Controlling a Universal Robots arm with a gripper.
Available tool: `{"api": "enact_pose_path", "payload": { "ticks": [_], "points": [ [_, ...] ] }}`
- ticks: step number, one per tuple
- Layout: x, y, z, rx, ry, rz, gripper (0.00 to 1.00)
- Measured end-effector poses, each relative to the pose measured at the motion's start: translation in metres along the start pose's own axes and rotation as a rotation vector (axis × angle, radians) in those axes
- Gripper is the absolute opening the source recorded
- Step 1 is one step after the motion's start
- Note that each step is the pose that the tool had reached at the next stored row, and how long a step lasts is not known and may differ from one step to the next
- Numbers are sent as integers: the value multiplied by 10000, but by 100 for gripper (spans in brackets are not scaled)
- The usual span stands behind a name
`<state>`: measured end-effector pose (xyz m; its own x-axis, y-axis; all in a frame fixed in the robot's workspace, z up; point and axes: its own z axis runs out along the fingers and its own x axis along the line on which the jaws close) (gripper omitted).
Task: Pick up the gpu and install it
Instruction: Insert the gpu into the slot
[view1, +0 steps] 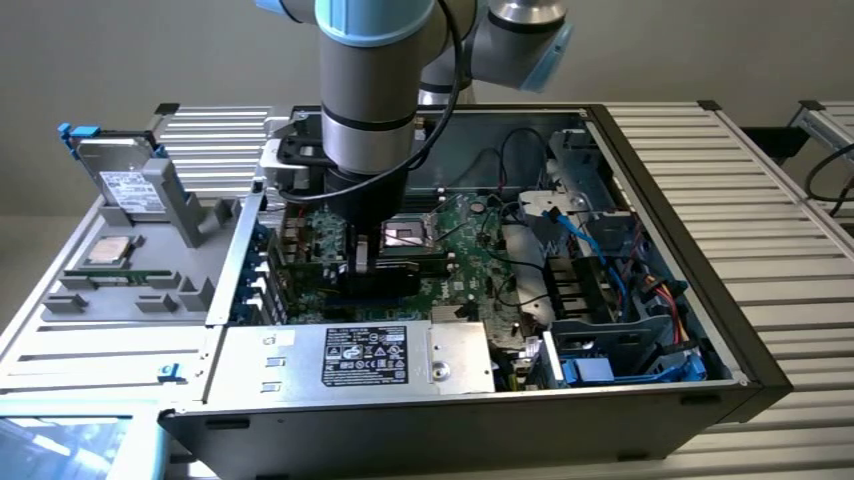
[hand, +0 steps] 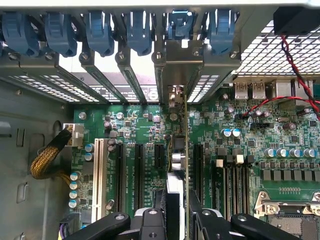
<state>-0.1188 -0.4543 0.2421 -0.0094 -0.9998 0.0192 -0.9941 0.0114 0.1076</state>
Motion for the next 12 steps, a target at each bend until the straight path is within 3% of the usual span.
{"api": "enact_pose_path", "payload": {
  "ticks": [7, 10, 12],
  "points": [
    [7, 1, 2, 0, -19, -22, 28],
    [18, -1, 2, -2, -98, -70, 28],
    [18, -2, 2, -1, -113, -74, 28]
  ]
}}
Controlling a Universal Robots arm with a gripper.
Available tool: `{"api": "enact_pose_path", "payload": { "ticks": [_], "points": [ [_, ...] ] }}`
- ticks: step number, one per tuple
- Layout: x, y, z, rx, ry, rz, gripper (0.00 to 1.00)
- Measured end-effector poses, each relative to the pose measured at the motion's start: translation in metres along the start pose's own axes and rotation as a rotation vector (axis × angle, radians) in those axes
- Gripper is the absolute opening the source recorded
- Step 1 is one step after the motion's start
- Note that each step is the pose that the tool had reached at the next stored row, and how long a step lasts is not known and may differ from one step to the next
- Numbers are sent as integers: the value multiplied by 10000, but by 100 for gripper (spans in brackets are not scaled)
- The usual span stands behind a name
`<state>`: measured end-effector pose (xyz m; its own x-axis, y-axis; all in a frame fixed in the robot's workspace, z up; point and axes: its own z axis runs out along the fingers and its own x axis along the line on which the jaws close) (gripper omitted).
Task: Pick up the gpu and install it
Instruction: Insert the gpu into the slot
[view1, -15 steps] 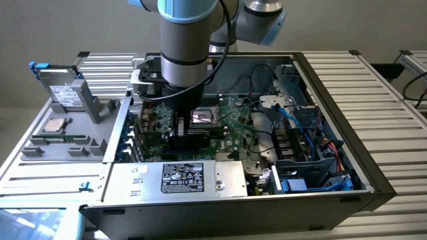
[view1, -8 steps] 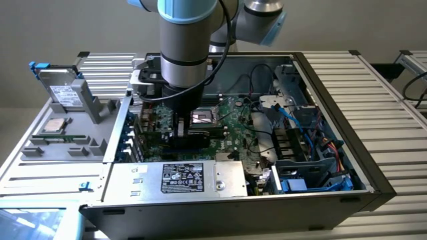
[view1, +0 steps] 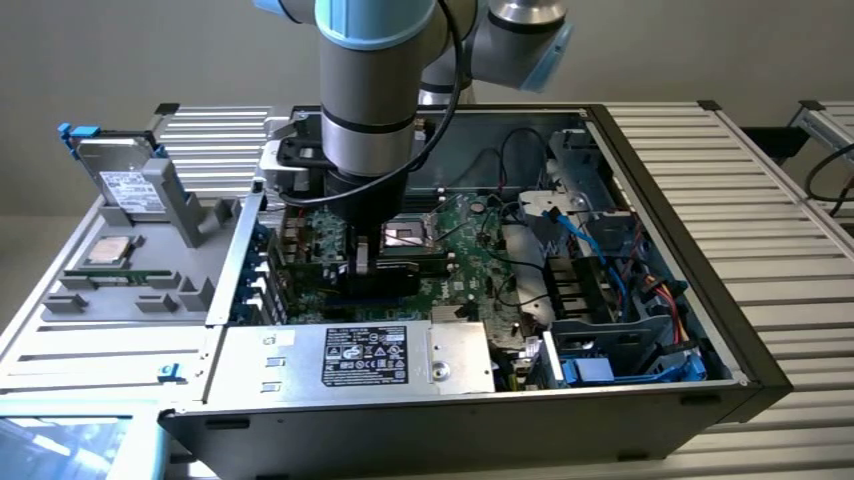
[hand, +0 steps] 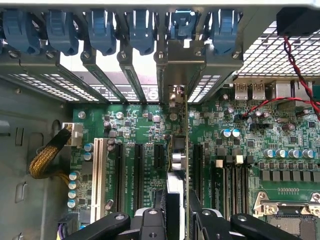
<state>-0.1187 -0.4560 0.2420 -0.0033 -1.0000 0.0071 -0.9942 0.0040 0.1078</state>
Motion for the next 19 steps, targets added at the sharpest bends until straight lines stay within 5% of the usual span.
{"api": "enact_pose_path", "payload": {
  "ticks": [19],
  "points": [
    [0, 15, 13, 0, -1, -2, 28]
  ]
}}
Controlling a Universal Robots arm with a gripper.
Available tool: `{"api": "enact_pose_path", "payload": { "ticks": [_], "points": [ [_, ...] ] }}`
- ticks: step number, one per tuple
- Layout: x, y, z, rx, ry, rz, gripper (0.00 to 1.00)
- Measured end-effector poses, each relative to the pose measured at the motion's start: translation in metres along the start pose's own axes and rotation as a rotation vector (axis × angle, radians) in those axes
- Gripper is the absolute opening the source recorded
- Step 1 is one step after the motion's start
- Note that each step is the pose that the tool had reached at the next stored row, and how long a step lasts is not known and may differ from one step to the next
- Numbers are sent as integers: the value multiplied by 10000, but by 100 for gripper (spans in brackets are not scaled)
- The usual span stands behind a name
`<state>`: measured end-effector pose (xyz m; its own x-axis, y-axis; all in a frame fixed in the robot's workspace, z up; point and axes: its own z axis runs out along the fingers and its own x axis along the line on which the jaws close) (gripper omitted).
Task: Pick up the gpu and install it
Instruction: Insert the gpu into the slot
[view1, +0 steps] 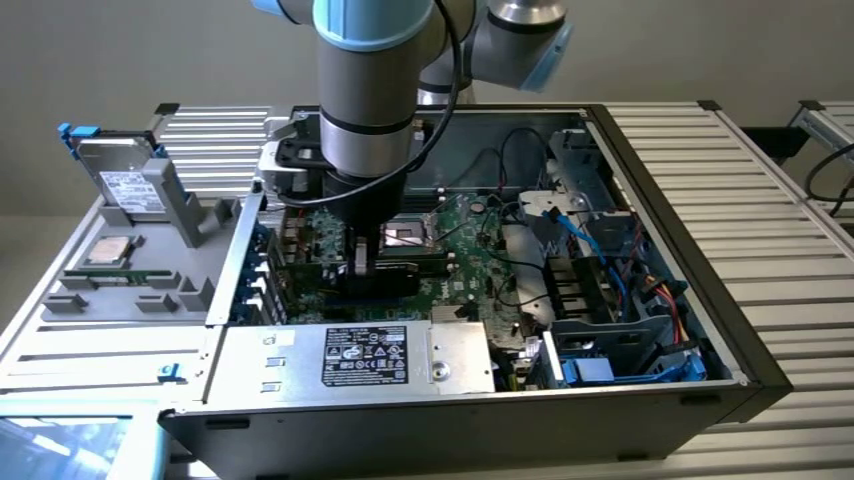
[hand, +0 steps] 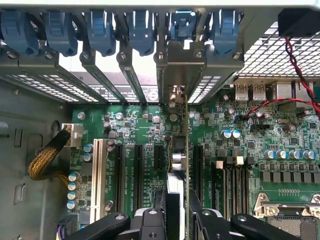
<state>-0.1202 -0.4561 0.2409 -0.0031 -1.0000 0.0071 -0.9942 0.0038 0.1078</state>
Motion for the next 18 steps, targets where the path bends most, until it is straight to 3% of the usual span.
{"api": "enact_pose_path", "payload": {
  "ticks": [18],
  "points": [
    [0, 14, 23, 3, -2, 0, 28]
  ]
}}
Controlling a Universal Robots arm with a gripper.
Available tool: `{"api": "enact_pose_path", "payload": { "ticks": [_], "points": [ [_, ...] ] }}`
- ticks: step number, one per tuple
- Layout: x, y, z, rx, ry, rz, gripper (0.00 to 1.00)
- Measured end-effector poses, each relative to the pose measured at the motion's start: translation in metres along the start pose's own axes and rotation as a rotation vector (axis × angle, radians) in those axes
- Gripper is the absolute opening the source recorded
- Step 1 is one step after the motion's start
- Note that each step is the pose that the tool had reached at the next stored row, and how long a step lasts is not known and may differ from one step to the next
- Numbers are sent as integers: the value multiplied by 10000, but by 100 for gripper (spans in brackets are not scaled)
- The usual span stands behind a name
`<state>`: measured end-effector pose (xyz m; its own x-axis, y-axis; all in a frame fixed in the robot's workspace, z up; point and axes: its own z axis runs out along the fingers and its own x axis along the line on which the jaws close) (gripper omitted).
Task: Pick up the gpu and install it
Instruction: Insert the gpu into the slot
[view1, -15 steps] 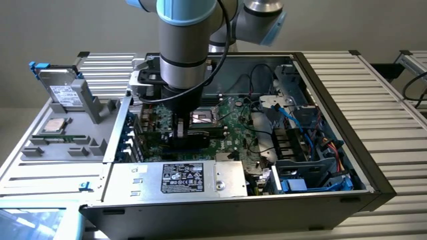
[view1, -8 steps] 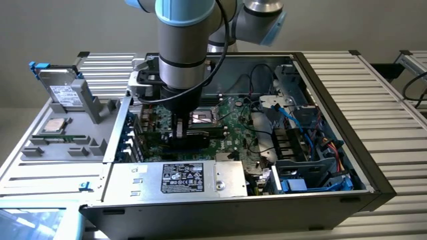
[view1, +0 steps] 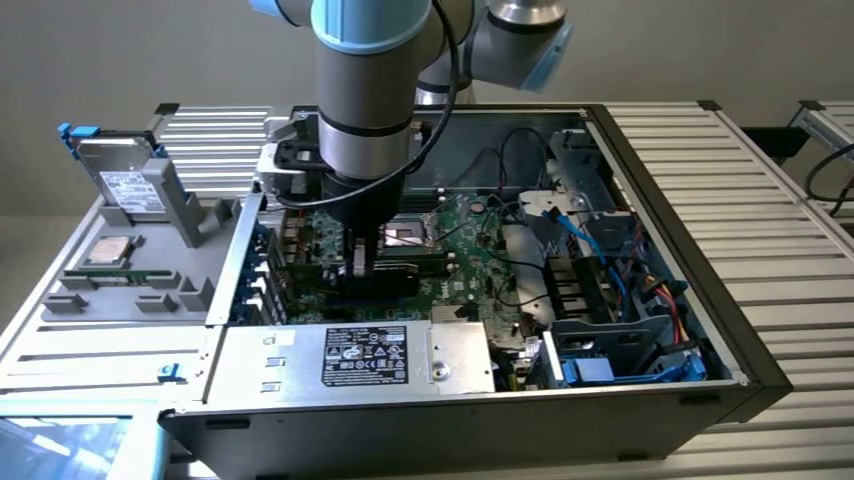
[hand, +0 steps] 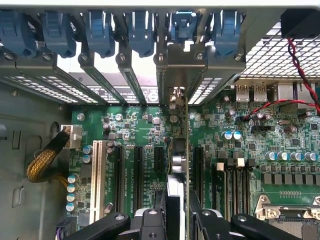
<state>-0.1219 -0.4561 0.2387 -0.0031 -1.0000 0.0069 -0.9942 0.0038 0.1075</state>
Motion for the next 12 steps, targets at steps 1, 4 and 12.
{"api": "enact_pose_path", "payload": {
  "ticks": [1, 4, 12],
  "points": [
    [0, 5, 2, 3, 0, -3, 28],
    [1, 20, 9, 1, 3, -11, 28],
    [0, 16, 11, 5, 1, -5, 28]
  ]
}}
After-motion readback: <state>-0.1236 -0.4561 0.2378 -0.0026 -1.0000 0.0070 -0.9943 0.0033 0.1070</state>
